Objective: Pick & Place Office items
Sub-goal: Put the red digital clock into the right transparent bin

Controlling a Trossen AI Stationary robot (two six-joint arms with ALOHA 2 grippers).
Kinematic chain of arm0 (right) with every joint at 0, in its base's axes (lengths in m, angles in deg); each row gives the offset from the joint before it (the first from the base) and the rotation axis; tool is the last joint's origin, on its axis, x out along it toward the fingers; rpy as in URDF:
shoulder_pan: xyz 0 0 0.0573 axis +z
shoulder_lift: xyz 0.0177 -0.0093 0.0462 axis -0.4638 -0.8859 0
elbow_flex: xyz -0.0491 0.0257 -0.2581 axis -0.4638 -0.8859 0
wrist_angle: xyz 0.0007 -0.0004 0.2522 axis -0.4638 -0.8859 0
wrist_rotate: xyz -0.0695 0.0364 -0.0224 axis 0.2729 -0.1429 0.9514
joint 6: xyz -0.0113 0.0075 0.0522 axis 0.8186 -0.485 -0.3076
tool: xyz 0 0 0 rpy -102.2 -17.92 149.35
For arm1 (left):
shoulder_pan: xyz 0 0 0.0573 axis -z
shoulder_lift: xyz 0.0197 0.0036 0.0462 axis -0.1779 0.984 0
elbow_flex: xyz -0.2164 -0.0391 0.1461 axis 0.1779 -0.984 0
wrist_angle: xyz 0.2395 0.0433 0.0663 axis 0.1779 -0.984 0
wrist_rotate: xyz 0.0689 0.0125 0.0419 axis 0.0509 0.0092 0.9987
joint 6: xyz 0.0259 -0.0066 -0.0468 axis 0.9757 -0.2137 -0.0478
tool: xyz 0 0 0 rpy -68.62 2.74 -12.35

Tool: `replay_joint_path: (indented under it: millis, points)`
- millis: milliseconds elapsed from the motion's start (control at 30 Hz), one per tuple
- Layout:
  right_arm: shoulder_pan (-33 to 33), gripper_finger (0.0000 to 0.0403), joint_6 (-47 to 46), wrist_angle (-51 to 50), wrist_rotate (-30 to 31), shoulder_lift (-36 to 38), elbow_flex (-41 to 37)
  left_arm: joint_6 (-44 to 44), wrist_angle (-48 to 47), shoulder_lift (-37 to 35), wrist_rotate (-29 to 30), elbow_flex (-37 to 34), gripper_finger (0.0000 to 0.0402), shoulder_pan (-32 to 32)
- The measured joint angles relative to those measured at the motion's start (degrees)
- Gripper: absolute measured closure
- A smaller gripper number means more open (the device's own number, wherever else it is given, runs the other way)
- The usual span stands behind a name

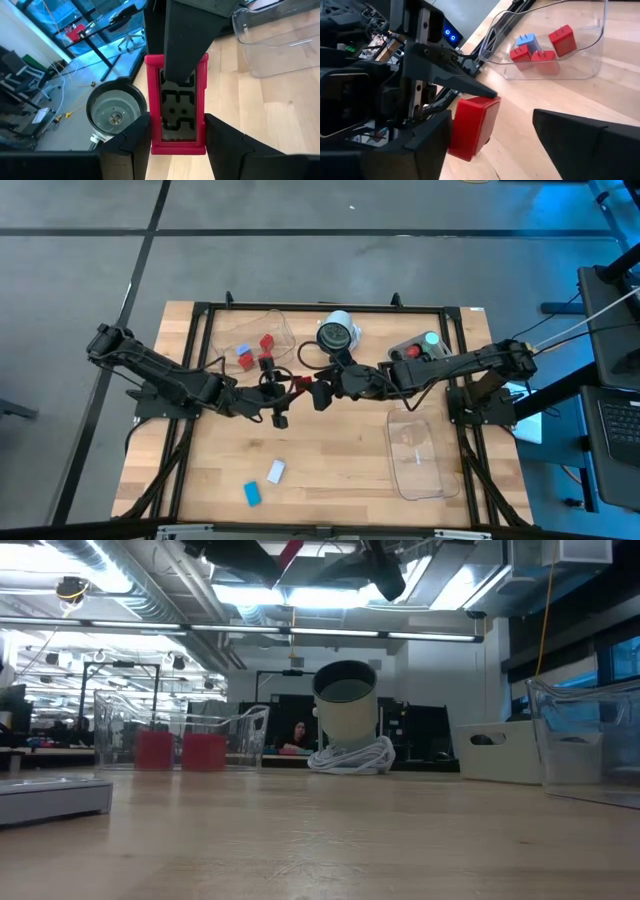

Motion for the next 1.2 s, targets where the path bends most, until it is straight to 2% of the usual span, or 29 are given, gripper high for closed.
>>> replay_joint_path:
  millis: [167, 433, 800, 1033, 1200]
  points:
    - [0.09, 0.0185, 0.00, 0.35, -0.26, 0.00, 0.07, 3.11, 2.36, 0.05, -0.97, -0.02, 0.0251, -0.05]
    - [-0.02, 0.0337, -0.45, -0.78, 0.61, 0.00, 0.04, 4.15, 2.65, 0.07, -0.10, -0.07, 0.0249, -0.86]
    - [0.00, 0.0338, 0.88, -0.11, -0.16, -0.13, 0.00, 3.30, 4.06, -0.02, -1.37, 0.09, 0.0218, -0.48]
    - [0.09, 0.0338, 1.08, -0.11, -1.13, 0.09, -0.02, 3.40, 3.43, -0.11, -1.94, 0.13, 0.0163, 1.90]
    - [-0.46, 0.0338, 2.86, -2.00, -2.28, 2.81, -0.07, 3.47, 3.02, -1.77, 1.62, 0.11, 0.0128, 4.80]
